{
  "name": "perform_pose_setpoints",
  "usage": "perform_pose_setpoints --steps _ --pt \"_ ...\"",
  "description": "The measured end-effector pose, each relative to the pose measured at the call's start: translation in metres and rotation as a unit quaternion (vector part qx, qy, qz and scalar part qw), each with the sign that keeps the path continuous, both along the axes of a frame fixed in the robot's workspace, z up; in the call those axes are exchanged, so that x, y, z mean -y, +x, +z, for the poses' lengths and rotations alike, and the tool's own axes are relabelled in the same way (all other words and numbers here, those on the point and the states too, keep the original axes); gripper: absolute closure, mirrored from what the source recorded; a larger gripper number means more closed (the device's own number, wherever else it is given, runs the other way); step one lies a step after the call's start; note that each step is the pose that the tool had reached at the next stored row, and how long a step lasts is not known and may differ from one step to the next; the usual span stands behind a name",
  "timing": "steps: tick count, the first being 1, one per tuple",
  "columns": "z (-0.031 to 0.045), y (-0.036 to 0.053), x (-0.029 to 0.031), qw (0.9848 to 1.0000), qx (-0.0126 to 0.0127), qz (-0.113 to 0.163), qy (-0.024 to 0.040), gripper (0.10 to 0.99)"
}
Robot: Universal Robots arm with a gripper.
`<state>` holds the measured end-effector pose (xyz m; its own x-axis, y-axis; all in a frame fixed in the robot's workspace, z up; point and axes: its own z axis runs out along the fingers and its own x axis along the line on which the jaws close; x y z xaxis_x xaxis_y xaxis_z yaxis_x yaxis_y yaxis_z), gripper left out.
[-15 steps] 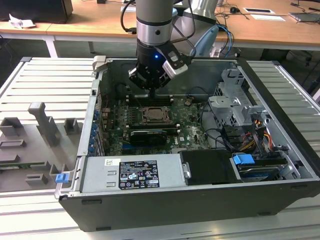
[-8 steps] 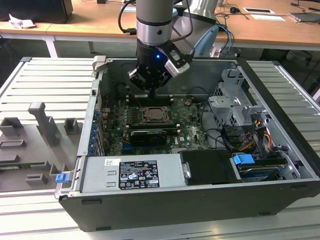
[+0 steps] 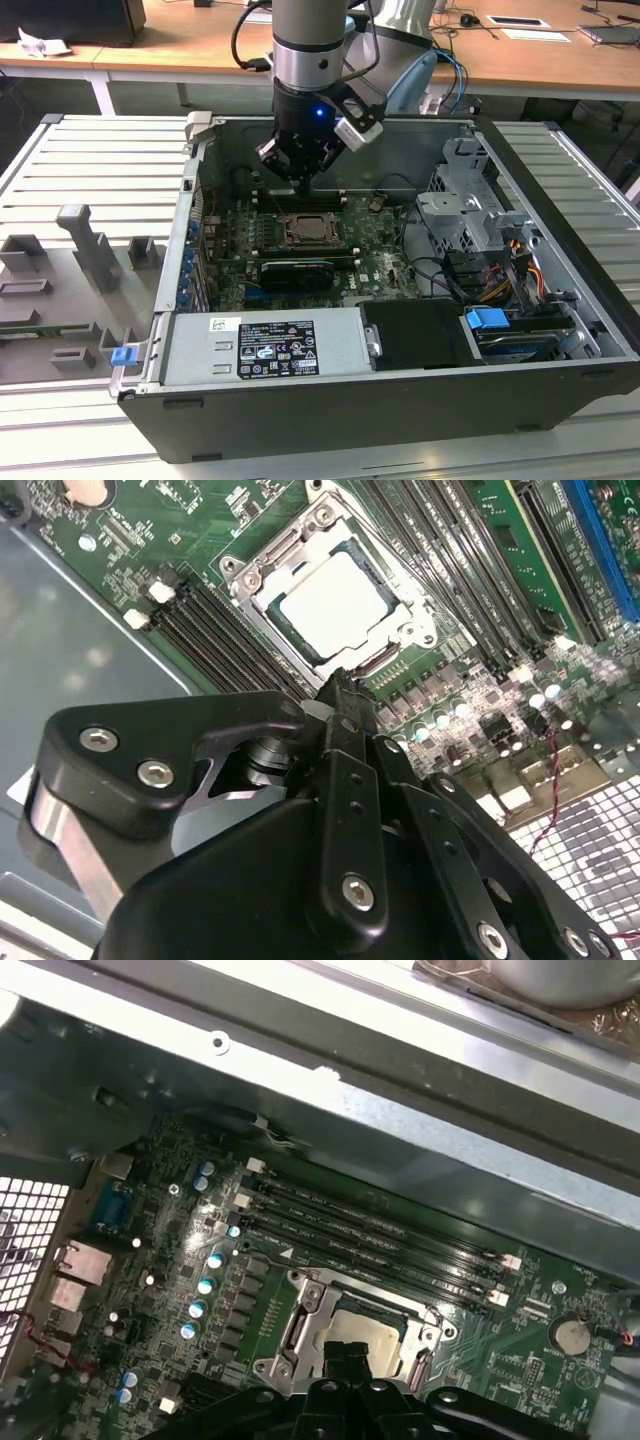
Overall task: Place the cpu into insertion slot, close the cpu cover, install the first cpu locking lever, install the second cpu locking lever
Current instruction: 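Install the first cpu locking lever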
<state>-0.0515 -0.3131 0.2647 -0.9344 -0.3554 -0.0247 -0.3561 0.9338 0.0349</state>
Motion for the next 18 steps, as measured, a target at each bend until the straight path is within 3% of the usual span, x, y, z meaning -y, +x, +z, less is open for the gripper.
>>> perform_pose_setpoints --steps 13,18 --pt "-0.0003 -0.0237 0.0000 1.0000 0.0001 0.001 0.0001 0.980" --pt "-0.0008 -0.0379 0.0007 1.0000 0.0005 0.001 0.0000 0.980"
